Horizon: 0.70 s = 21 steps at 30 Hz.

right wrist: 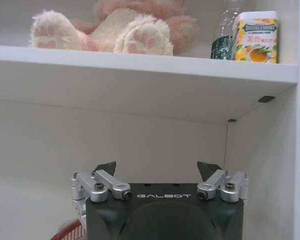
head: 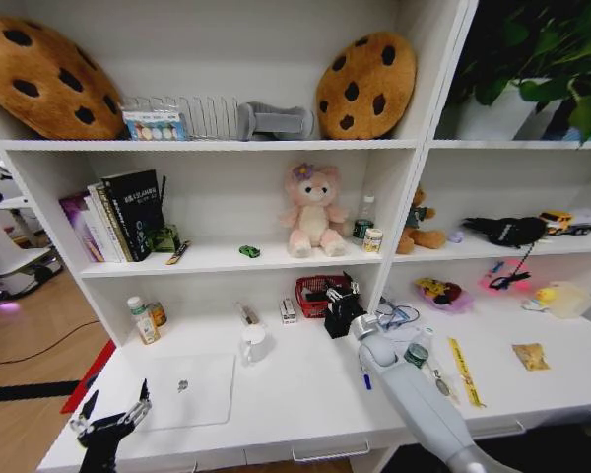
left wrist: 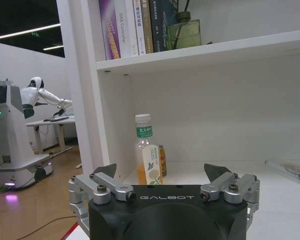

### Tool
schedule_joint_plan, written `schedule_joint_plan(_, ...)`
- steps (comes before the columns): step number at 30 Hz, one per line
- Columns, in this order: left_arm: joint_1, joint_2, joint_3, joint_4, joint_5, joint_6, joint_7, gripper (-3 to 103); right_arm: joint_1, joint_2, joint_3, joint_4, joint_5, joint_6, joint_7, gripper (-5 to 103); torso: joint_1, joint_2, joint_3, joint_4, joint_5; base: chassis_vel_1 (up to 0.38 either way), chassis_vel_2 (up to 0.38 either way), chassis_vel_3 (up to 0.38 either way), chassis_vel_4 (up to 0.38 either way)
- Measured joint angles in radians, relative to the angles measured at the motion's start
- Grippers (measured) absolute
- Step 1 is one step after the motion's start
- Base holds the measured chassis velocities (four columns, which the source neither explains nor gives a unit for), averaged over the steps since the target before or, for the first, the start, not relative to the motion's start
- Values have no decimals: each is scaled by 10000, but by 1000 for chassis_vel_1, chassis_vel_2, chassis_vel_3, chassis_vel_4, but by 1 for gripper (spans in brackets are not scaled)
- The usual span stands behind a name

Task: Organize the objects on the table.

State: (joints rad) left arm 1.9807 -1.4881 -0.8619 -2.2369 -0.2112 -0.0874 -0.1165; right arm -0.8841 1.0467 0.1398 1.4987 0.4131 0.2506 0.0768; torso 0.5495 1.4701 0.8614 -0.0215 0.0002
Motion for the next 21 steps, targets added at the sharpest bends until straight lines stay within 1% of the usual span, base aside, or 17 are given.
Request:
schedule_joint_plan(1, -2, 7, -4, -9, -5, 0, -4, 99, -280, -119, 141, 494, 117, -333, 93, 94, -1, 0, 0, 0, 1, 0, 0, 0, 0)
schedule_joint_plan(2, -2, 7, -4, -9, -5, 0, -4, 99, -280, -119, 141, 494, 117, -333, 93, 94, -1, 0, 0, 0, 1, 0, 0, 0, 0)
schedule_joint_plan(3, -3, 17, -20, -34, -17, 0, -19, 99, -858, -351, 454, 1506, 439, -1149, 186, 98, -1, 0, 0, 3, -2, 0, 0, 0, 0)
schedule_joint_plan(4, -3, 22, -26, -50, -27, 0, -24, 99, -1224, -461, 646, 2112, 655, -1611, 320, 99, -1, 1, -1, 0, -4, 0, 0, 0, 0)
schedule_joint_plan(5, -3, 22, -26, -50, -27, 0, -24, 99, -1224, -461, 646, 2112, 655, -1611, 320, 99, -1, 1, -1, 0, -4, 0, 0, 0, 0)
schedule_joint_plan(6, -2, 30, -33, -79, -41, 0, -33, 99, -1834, -543, 956, 2907, 845, -2116, 612, 100, -1, 1, -1, 3, -2, 0, 0, 0, 0)
schedule_joint_plan(7, -1, 32, -34, -92, -42, 0, -34, 99, -2219, -568, 1168, 3292, 892, -2393, 755, 100, -2, 1, -1, 2, -2, 0, 0, 0, 0)
schedule_joint_plan(8, -1, 32, -34, -92, -42, 0, -34, 99, -2219, -568, 1168, 3292, 892, -2393, 755, 100, -2, 1, -1, 2, -2, 0, 0, 0, 0)
schedule_joint_plan(10, -4, 33, -28, -126, -43, -3, -43, 99, -3293, -592, 1653, 4089, 1005, -2775, 1175, 100, -1, 1, -2, 4, 0, 0, 0, 0, 0)
schedule_joint_plan(11, -4, 33, -28, -126, -43, -3, -43, 99, -3293, -592, 1653, 4089, 1005, -2775, 1175, 100, -1, 1, -2, 4, 0, 0, 0, 0, 0)
schedule_joint_plan(13, -16, 14, -12, -148, -37, -8, -45, 99, -4303, -576, 2043, 4683, 1166, -3160, 1496, 100, -1, 1, -1, -2, -1, 0, 0, 0, 0)
schedule_joint_plan(14, -16, 14, -12, -148, -37, -8, -45, 99, -4303, -576, 2043, 4683, 1166, -3160, 1496, 100, -1, 1, -1, -2, -1, 0, 0, 0, 0)
schedule_joint_plan(16, -18, 2, -4, -163, -25, -19, -44, 99, -4820, -519, 2223, 4930, 1344, -3443, 1722, 100, -2, 1, -2, -1, -2, 0, 0, 0, 0)
schedule_joint_plan(18, -14, -21, -2, -180, 0, -61, -43, 99, -5255, -379, 2347, 4992, 1780, -4008, 2219, 100, -2, 2, -2, 0, -2, 0, 0, 0, 0)
schedule_joint_plan(19, -14, -21, -2, -180, 0, -61, -43, 99, -5255, -379, 2347, 4992, 1780, -4008, 2219, 100, -2, 2, -2, 0, -2, 0, 0, 0, 0)
schedule_joint_plan(20, -14, -29, -5, -177, 16, -86, -41, 99, -5279, -357, 2316, 4934, 1923, -4210, 2483, 100, -1, 1, -2, 2, -2, 0, 0, 0, 0)
schedule_joint_plan(21, -16, -50, 0, -137, 45, -104, -41, 99, -5256, -327, 2190, 4832, 2278, -4677, 2968, 100, -2, 1, -1, 3, -1, 0, 0, 0, 0)
